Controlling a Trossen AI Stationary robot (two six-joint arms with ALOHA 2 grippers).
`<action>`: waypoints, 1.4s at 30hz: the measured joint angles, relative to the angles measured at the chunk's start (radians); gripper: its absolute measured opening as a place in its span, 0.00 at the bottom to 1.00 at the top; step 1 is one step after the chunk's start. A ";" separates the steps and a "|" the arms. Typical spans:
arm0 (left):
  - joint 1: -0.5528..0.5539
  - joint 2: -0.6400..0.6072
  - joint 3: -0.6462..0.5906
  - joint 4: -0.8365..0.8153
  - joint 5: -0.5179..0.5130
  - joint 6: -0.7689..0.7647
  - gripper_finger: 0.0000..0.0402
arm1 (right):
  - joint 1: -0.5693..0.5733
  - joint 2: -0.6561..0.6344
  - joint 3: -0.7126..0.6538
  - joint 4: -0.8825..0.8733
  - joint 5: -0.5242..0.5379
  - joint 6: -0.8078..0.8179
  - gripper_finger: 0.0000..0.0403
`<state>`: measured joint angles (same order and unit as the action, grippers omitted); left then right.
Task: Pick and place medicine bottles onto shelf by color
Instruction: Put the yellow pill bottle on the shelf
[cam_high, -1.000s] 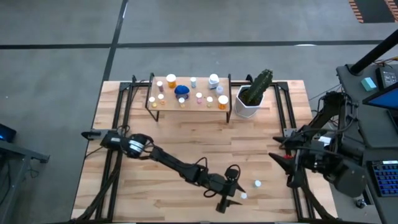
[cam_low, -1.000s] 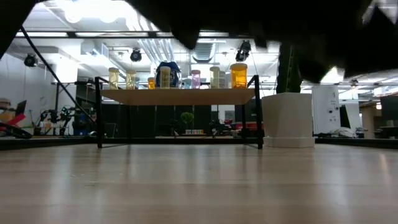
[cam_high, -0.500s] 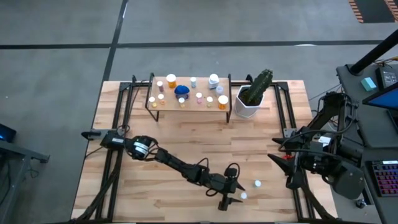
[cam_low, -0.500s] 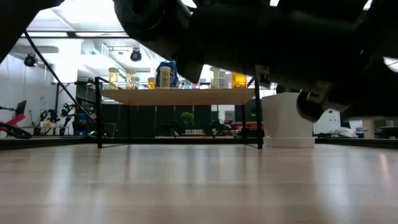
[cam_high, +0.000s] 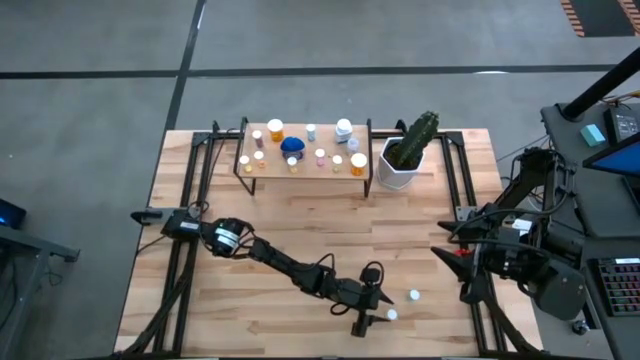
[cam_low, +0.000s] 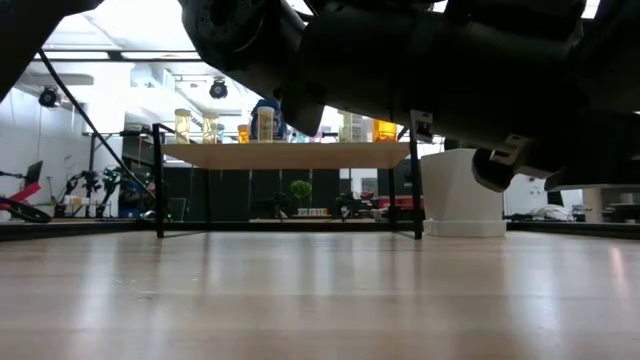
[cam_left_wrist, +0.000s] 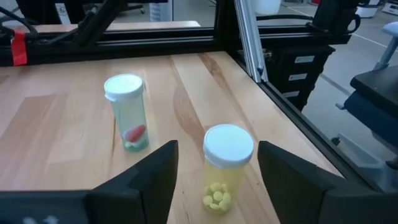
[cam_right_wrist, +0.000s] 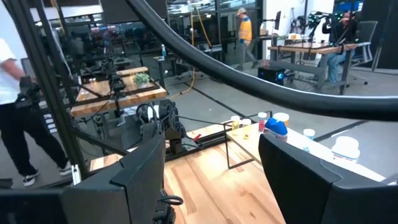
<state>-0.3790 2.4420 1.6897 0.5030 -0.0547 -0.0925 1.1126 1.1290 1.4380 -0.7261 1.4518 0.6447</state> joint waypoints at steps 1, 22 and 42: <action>0.000 0.000 0.000 0.003 0.000 0.002 0.50 | 0.000 0.000 0.000 0.000 0.003 0.000 0.62; -0.004 0.064 0.003 0.132 0.022 -0.070 0.41 | 0.000 0.000 0.000 0.005 0.016 0.002 0.62; -0.003 0.063 0.010 0.138 0.038 -0.079 0.21 | 0.000 0.000 0.000 0.004 0.017 -0.001 0.62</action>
<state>-0.3817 2.5053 1.6993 0.6411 -0.0164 -0.1711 1.1122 1.1290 1.4376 -0.7223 1.4689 0.6437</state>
